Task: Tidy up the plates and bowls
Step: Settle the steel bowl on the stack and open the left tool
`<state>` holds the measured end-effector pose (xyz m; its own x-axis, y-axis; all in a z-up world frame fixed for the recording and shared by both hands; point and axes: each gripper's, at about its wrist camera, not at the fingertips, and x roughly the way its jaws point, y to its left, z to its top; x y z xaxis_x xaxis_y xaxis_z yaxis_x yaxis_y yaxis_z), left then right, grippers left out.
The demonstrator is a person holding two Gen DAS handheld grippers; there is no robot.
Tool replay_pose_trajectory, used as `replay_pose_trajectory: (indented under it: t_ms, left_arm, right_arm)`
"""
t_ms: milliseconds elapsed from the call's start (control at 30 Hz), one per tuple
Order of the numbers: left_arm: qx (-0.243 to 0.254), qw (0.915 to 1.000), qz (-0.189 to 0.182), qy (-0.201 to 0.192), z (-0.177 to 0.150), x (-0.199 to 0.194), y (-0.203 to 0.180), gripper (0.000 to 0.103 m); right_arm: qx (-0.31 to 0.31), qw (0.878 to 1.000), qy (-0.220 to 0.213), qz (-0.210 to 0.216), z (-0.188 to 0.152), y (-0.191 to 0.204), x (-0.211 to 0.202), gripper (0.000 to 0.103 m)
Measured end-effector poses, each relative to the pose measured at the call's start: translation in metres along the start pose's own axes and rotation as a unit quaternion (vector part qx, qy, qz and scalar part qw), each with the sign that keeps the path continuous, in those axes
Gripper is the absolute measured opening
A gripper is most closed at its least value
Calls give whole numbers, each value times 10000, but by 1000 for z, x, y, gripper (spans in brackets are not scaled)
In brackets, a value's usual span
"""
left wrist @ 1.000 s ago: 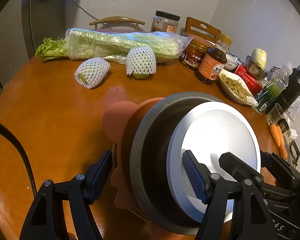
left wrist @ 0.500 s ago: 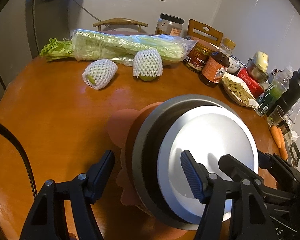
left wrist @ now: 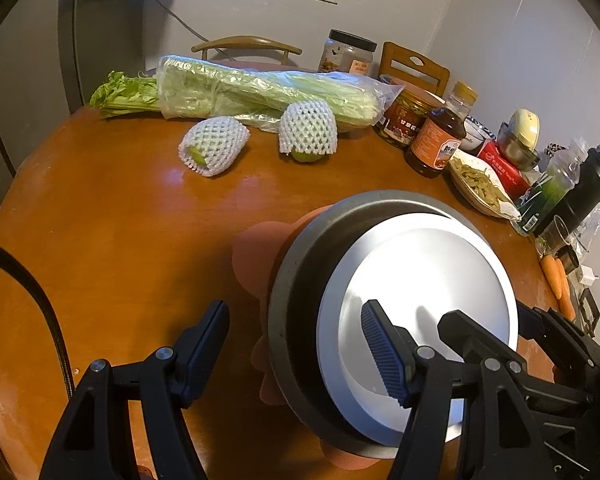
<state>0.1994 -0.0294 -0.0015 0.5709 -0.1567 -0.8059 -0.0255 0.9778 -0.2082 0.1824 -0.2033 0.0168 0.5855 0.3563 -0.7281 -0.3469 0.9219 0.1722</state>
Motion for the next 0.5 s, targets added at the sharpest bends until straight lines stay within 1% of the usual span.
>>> replay_pose_trajectory:
  t_ms: [500]
  left_arm:
    - [52,9999,-74,-82,0,-6,-4,68]
  right_arm:
    - [-18,10000,-18,-56,1,-1,-4,61]
